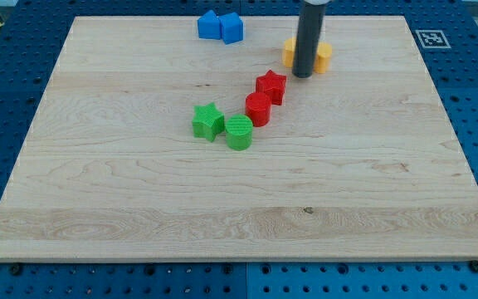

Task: Slide the yellow blocks above the red star

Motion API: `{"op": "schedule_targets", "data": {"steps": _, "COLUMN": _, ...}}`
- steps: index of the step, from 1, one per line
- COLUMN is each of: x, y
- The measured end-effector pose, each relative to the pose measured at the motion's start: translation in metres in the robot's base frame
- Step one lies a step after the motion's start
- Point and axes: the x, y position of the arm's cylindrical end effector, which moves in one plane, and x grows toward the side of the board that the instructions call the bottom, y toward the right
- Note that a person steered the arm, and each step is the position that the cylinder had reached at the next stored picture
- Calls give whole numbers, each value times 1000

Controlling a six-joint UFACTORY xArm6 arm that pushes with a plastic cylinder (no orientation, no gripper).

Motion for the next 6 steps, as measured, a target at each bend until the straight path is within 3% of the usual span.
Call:
{"op": "schedule_targets", "data": {"steps": 2, "x": 8, "y": 104}}
{"op": "schedule_targets", "data": {"steps": 3, "x": 6, "y": 107}}
{"op": "schedule_targets", "data": {"steps": 4, "x": -9, "y": 67}}
{"op": "schedule_targets", "data": {"steps": 6, "x": -35, "y": 48}}
